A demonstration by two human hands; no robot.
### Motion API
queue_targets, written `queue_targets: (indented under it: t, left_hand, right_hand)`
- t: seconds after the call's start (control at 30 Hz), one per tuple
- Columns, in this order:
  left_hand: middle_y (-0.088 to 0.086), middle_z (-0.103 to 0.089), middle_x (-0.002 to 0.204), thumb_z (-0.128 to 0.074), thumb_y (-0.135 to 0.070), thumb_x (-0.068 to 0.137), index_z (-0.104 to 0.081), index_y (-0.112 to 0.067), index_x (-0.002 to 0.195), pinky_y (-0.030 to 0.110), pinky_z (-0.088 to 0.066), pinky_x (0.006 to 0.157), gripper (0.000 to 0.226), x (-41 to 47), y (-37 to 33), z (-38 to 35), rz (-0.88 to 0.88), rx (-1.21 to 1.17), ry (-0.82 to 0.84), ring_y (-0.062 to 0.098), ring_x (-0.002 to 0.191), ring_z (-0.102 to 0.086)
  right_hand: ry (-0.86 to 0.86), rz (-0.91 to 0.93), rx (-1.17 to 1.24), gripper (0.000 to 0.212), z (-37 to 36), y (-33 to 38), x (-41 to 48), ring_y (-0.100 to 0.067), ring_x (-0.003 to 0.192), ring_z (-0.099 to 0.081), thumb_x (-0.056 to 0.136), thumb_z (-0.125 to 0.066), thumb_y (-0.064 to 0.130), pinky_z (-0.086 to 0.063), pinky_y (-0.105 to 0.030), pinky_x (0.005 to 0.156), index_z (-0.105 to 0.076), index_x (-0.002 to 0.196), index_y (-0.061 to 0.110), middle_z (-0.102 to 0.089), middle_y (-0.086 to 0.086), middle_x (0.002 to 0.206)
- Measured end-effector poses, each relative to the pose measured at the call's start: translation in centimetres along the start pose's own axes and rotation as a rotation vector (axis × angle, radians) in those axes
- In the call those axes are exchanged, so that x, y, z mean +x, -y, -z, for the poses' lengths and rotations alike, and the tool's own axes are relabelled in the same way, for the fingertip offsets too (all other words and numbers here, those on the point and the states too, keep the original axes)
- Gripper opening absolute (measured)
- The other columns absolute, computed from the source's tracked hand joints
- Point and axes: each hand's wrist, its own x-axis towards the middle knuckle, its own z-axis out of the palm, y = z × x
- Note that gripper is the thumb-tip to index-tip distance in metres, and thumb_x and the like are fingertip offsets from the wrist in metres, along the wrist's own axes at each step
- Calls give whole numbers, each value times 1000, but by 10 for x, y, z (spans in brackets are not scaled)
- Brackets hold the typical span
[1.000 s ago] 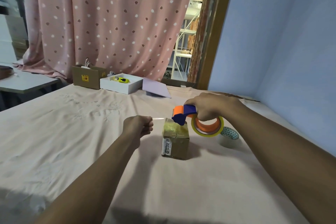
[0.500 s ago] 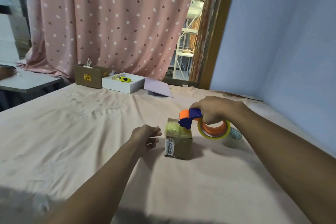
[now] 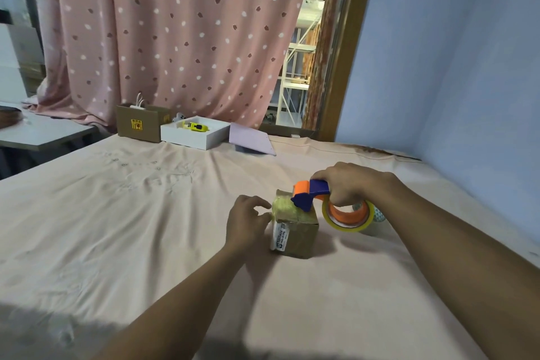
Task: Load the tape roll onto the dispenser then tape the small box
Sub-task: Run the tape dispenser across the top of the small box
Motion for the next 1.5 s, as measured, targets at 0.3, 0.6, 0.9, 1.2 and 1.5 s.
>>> queue_targets:
  t: [0.3, 0.6, 0.9, 1.2, 1.5]
  left_hand:
    - [8, -61, 143, -41, -15, 85, -79, -17, 120, 34, -47, 102, 51, -8, -8, 2, -64, 230, 213, 24, 135, -55]
    - [2, -63, 111, -39, -22, 104, -65, -18, 105, 34, -48, 87, 26, 12, -49, -12, 369, -460, 154, 21, 107, -59]
    - [13, -74, 107, -45, -41, 105, -69, -10, 107, 34, -50, 79, 39, 23, -53, -41, 371, -327, 306, 27, 92, -68]
    - [12, -66, 121, -35, -47, 107, -58, -10, 128, 40, -54, 92, 48, 23, -55, -36, 278, -50, 354, 29, 110, -64]
    - [14, -69, 116, -41, -54, 101, -61, -11, 119, 47, -61, 87, 51, 25, -51, -34, 246, 5, 356, 34, 109, -68]
  right_hand:
    - [-14, -3, 14, 70, -4, -4, 0, -22, 101, -53, 80, -69, 16, -46, -33, 77, -47, 144, 33, -62, -2, 127]
    - [-20, -27, 22, 72, -7, -8, -7, -23, 101, -52, 80, -69, 16, -48, -35, 80, -45, 146, 33, -60, -4, 129]
    - [-7, -25, 34, 76, -10, -10, -8, -22, 102, -51, 80, -72, 16, -50, -35, 81, -43, 148, 32, -59, -4, 131]
    - [-11, -6, -2, 75, -13, -19, -22, -23, 99, -51, 81, -71, 16, -48, -34, 75, -43, 146, 37, -58, -2, 124]
    - [1, -15, 1, 75, -14, -33, -32, -21, 99, -51, 82, -72, 17, -48, -34, 77, -41, 147, 37, -56, -2, 121]
